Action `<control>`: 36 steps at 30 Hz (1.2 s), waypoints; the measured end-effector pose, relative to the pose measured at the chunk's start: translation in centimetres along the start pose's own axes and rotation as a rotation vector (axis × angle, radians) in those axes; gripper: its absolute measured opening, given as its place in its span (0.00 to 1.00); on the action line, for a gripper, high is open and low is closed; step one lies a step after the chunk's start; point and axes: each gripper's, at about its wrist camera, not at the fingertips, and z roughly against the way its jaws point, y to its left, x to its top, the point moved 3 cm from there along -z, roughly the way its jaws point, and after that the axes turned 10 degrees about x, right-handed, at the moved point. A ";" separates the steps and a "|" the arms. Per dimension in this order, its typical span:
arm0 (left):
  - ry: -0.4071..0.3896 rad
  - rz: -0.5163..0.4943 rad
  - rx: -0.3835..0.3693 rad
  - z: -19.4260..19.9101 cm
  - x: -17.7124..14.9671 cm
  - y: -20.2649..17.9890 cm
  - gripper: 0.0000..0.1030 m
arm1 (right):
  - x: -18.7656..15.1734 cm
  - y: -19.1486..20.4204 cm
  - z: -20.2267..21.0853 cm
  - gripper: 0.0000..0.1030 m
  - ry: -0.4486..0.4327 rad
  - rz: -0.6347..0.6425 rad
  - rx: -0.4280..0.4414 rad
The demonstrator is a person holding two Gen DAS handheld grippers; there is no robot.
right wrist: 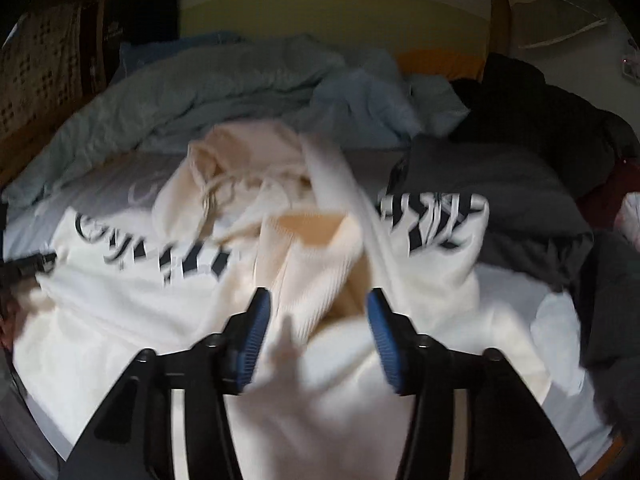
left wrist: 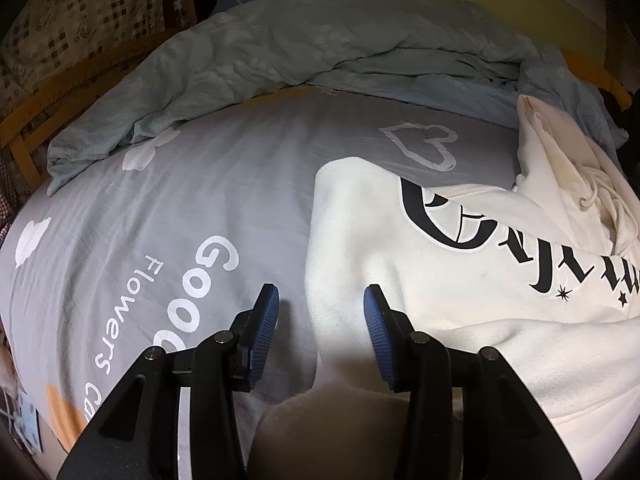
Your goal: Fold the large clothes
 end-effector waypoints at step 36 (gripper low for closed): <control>0.000 -0.025 0.037 -0.5 -0.3 -0.4 0.49 | 0.7 -1.9 -4.9 0.49 0.081 0.040 0.125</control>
